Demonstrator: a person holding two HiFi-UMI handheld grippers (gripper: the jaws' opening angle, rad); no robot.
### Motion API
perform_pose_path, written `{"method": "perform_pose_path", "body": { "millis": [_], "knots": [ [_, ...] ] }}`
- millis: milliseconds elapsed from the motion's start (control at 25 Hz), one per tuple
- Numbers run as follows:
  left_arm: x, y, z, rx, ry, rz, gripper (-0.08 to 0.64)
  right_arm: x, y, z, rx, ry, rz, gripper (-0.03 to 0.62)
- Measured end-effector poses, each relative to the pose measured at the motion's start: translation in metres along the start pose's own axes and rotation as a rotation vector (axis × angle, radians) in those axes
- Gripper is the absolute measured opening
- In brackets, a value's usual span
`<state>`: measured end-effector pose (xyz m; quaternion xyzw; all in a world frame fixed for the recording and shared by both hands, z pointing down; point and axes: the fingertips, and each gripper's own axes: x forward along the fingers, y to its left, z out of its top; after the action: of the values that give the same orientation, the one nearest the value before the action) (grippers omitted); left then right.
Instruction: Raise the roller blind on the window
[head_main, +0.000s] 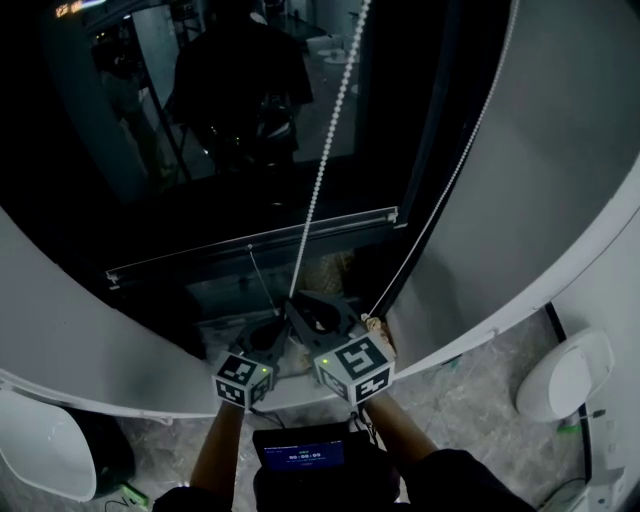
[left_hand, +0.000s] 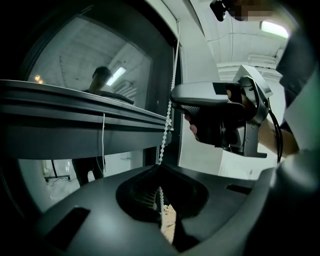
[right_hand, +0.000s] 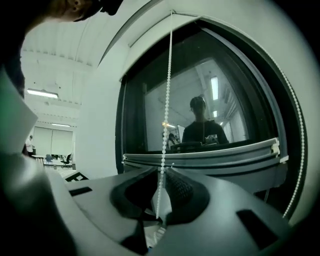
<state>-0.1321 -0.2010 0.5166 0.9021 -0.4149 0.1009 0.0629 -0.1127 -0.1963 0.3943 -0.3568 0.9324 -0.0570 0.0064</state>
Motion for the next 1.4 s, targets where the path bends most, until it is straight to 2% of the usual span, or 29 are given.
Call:
{"method": "perform_pose_path", "body": {
  "millis": [80, 320, 400, 520, 720, 880, 1080, 1240, 1400],
  "knots": [
    [0.001, 0.001, -0.006, 0.002, 0.019, 0.0, 0.009, 0.0, 0.001, -0.004, -0.01, 0.016, -0.006, 0.025],
    [-0.007, 0.003, -0.042, -0.028, 0.099, 0.019, 0.011, 0.009, -0.001, -0.04, -0.071, 0.07, -0.031, 0.014],
    [-0.016, 0.005, -0.044, -0.062, 0.077, 0.029, 0.011, 0.01, -0.005, -0.044, -0.07, 0.063, -0.051, 0.014],
    [-0.028, 0.011, -0.028, -0.102, 0.006, 0.057, 0.011, 0.018, -0.008, -0.058, -0.079, 0.082, -0.055, 0.014],
    [-0.038, 0.012, 0.002, -0.091, -0.065, 0.065, 0.011, 0.024, -0.004, -0.108, -0.072, 0.18, -0.05, 0.014],
    [-0.04, 0.015, 0.01, -0.076, -0.086, 0.078, 0.011, 0.026, -0.01, -0.119, -0.072, 0.209, -0.071, 0.014],
    [-0.037, 0.011, 0.016, -0.072, -0.093, 0.06, 0.011, 0.004, -0.028, -0.111, -0.067, 0.189, -0.181, 0.017],
    [-0.027, 0.0, 0.018, -0.063, -0.09, 0.015, 0.012, -0.028, -0.043, -0.101, -0.024, 0.146, -0.279, 0.058],
    [-0.014, -0.016, 0.02, -0.055, -0.088, -0.031, 0.011, -0.07, -0.072, -0.086, -0.041, 0.08, -0.496, 0.058]
  ]
}}
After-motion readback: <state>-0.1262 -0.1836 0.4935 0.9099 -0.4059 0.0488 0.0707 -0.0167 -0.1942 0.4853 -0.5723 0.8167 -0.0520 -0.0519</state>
